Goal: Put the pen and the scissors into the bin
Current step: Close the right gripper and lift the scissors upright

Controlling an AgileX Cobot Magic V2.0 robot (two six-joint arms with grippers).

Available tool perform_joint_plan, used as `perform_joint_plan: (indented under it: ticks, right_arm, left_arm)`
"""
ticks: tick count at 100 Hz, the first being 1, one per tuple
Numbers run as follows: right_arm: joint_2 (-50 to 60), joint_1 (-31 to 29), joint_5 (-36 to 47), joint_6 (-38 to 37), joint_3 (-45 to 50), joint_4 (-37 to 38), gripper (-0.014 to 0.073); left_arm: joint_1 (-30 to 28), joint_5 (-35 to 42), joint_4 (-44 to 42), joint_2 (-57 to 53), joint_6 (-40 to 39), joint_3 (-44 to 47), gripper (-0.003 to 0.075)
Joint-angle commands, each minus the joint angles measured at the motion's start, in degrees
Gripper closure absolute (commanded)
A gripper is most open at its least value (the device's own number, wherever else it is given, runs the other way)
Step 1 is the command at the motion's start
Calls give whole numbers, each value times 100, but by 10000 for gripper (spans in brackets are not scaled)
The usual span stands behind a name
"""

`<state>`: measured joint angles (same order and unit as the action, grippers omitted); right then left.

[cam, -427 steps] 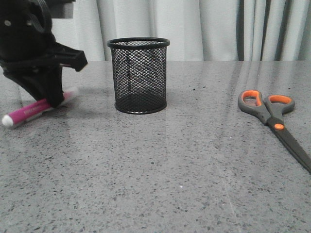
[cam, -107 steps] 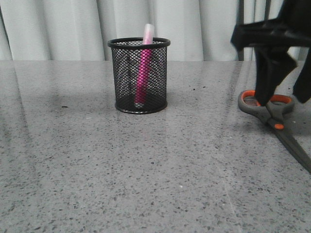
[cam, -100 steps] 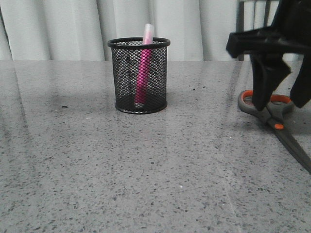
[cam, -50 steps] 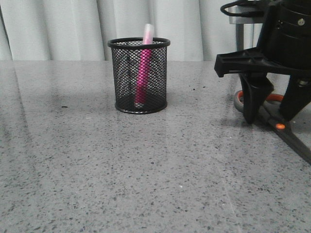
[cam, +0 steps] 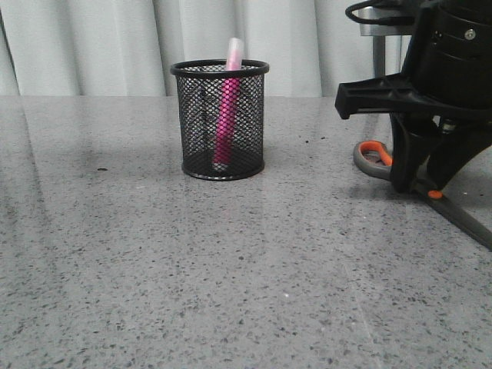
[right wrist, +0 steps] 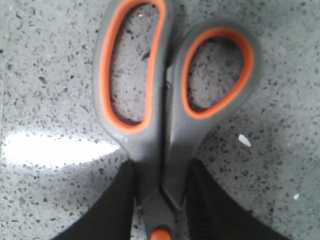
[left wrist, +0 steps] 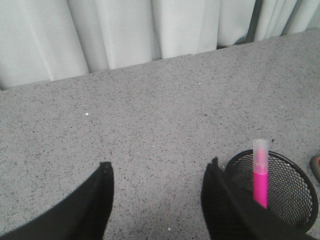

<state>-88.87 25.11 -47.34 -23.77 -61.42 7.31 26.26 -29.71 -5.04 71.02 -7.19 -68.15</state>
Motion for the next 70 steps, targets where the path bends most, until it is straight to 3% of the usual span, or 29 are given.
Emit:
perform_joint_plan:
  ticks: [1,18,35,54,70]
  right_arm:
    - [212,-54,30,14,-122,271,666]
    - [748,-54,142,14,-98,488,666]
    - [1837,-54,1081,14,414,514,666]
    - [2686,-34,3266,14,1046,488,666]
    - [2686,56,5293,14,1246,488,666]
  left_arm:
    - [-27,448,-32,-166,-60,-154,354]
    - [-27,448,-32,-166,-60,-154,354]
    - [-27,448,-32,-166,-60,-154,354]
    - [-27,483,-32,-166,-60,-154,354]
    - [-27,522,-32,-166,-60,-154,354]
